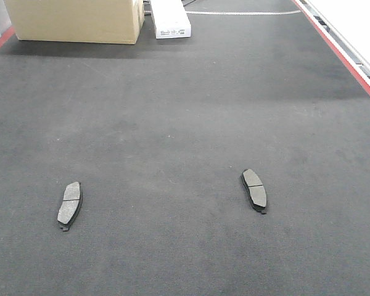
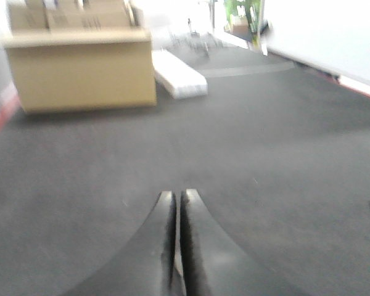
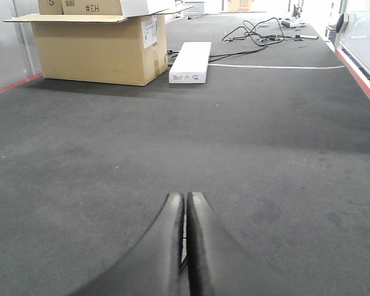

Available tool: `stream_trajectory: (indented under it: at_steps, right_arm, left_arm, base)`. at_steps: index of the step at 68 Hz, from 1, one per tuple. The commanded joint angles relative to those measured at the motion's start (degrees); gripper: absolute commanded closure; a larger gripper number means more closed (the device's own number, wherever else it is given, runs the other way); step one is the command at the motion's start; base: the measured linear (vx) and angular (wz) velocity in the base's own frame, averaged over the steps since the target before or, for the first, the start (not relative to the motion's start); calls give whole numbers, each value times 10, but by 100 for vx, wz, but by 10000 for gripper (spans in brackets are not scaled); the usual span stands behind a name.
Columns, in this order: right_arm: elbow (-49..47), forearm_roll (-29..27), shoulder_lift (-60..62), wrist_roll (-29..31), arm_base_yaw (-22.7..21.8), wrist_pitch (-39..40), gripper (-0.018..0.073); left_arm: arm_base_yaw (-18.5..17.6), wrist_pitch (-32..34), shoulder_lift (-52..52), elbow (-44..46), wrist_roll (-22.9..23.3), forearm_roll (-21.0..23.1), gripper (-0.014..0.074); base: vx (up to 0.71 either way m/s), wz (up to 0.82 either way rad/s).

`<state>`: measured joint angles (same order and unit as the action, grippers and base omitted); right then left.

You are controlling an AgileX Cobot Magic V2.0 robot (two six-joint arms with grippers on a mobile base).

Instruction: Move and align brake pads A on conveyor

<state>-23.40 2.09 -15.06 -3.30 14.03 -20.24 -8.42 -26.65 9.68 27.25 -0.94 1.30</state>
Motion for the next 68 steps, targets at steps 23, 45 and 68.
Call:
stream_trajectory:
  at_steps: [23, 45, 68]
  right_arm:
    - [-15, 2, -5, 2, -3, 44, 565]
    - [-15, 2, -5, 2, -3, 44, 565]
    - [-15, 2, -5, 2, -3, 44, 565]
  left_arm:
    - [101, 54, -112, -90, 3, -22, 603]
    - [107, 56, -112, -106, 3, -13, 603]
    - [107, 56, -112, -106, 3, -13, 603]
  base:
    - [0, 0]
    - [0, 0]
    - [0, 0]
